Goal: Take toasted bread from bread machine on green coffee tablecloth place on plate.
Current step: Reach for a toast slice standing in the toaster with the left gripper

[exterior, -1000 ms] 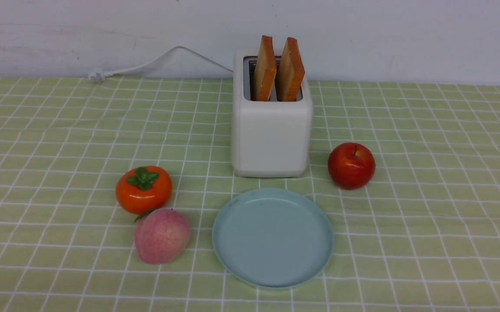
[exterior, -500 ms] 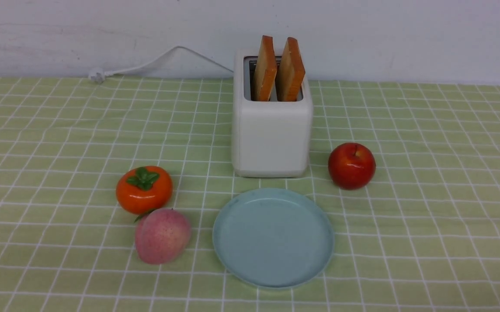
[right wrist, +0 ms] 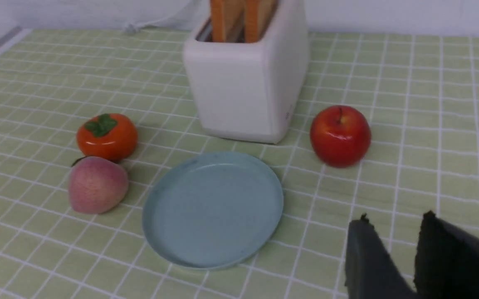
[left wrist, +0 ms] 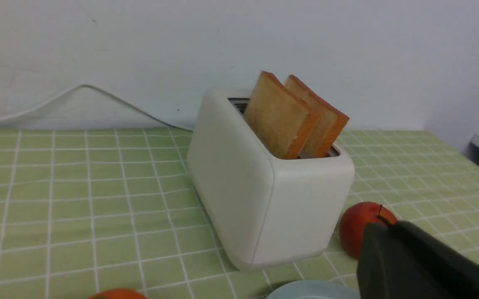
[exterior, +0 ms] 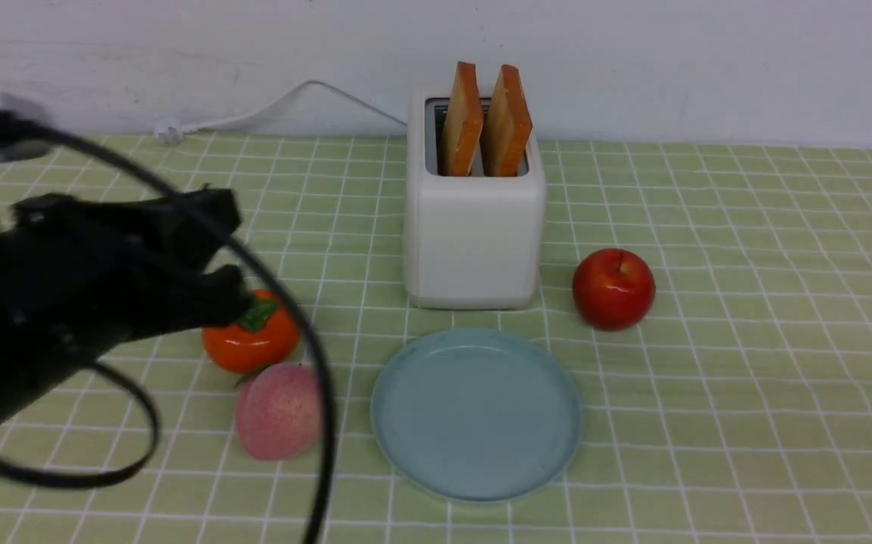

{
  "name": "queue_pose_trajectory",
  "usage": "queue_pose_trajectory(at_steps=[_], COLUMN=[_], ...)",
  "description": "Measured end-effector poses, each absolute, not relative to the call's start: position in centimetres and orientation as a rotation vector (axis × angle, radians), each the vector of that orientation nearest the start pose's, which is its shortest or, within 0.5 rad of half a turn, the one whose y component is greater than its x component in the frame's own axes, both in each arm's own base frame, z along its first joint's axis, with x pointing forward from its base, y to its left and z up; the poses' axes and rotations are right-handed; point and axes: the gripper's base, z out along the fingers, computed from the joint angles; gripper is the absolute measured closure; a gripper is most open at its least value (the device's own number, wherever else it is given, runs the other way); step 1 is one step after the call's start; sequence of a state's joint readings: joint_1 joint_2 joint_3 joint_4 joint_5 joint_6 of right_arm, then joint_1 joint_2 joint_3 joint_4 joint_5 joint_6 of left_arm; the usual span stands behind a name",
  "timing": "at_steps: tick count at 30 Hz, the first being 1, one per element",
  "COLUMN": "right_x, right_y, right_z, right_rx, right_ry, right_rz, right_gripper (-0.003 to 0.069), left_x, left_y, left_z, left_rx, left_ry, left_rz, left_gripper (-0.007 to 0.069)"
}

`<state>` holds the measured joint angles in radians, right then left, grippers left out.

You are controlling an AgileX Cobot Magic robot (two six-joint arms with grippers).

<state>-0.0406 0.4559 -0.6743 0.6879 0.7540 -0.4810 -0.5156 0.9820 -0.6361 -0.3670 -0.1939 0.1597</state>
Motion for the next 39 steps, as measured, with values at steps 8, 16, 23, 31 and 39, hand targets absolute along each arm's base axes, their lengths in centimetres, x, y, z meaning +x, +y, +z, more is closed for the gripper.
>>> queue_pose_trajectory(at_steps=[8,16,23,31,39], right_x=[7.4,7.4,7.4,7.4,7.4], right_y=[4.1,4.2,4.1,4.1,4.1], right_z=[35.6,35.6,35.6,35.6,35.6], right_rx=[-0.297,-0.302,-0.311,-0.322,-0.329], right_ry=[1.82,1.819,1.819,1.817,1.816], right_rz=[0.456,0.458,0.447,0.438,0.432], right_gripper=[0.0517,0.0518,0.0518,0.0519,0.0518], left_x=[27.5,33.3,38.2,42.0,43.4], left_y=[-15.8,-20.0,-23.2,-24.6,-24.2], left_z=[31.6,28.8,27.0,26.0,25.0], left_rx=[0.181,0.231,0.274,0.284,0.255], left_ry=[1.54,1.566,1.546,1.528,1.561], left_rz=[-0.472,-0.498,-0.476,-0.329,-0.223], left_gripper=[0.0455,0.0231,0.0174,0.0172,0.0263])
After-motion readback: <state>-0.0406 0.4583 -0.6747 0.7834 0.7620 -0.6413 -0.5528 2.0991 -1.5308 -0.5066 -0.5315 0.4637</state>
